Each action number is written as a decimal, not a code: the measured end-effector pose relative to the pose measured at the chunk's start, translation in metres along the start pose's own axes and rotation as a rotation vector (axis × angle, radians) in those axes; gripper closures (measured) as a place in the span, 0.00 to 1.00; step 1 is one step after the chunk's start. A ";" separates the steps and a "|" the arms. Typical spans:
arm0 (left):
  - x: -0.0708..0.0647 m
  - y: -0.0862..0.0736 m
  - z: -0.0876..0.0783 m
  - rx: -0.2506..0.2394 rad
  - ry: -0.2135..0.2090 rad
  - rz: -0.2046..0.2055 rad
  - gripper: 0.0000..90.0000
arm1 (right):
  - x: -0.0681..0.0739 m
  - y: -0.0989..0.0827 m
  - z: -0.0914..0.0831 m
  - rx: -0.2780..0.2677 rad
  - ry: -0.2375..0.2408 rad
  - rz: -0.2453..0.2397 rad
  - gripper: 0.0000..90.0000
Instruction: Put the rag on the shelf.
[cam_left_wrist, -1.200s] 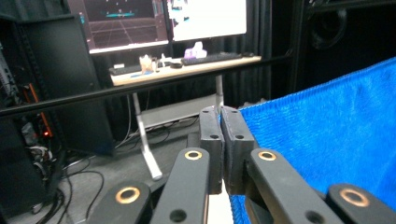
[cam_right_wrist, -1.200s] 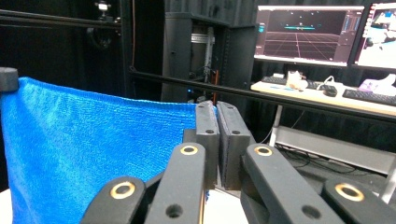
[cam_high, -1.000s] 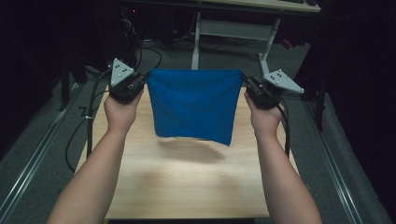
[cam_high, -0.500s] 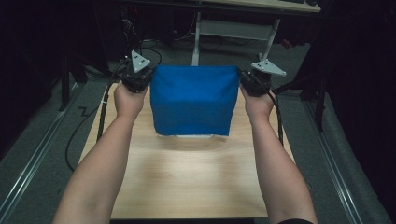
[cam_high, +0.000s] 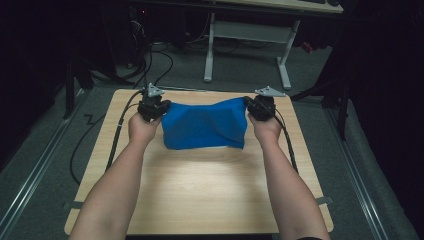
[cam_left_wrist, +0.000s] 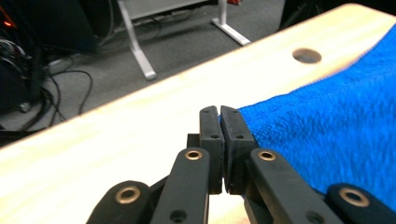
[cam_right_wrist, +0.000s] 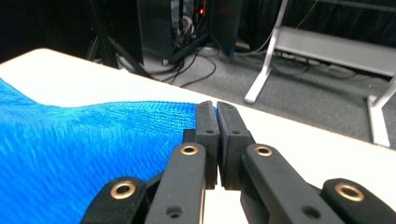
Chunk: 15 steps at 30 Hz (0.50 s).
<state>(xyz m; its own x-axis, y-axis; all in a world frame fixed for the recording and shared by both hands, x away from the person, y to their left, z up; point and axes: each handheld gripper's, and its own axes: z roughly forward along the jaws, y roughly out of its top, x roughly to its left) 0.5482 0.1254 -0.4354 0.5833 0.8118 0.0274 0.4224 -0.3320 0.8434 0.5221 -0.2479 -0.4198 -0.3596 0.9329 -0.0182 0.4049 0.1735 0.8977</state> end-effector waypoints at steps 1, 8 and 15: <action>0.000 0.000 0.000 0.000 0.000 0.000 0.99 | 0.000 0.000 0.000 0.000 0.000 0.000 0.99; -0.005 -0.024 0.011 0.032 -0.061 -0.042 0.99 | 0.009 -0.027 0.010 0.050 0.039 0.014 0.99; -0.007 -0.033 0.020 0.052 -0.100 -0.077 0.98 | 0.016 -0.048 0.013 0.077 0.066 0.037 0.99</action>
<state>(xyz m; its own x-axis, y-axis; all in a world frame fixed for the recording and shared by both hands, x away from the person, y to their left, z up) 0.5440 0.1213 -0.4741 0.6130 0.7847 -0.0923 0.5025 -0.2970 0.8119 0.5080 -0.2376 -0.4692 -0.3970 0.9167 0.0458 0.4815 0.1655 0.8606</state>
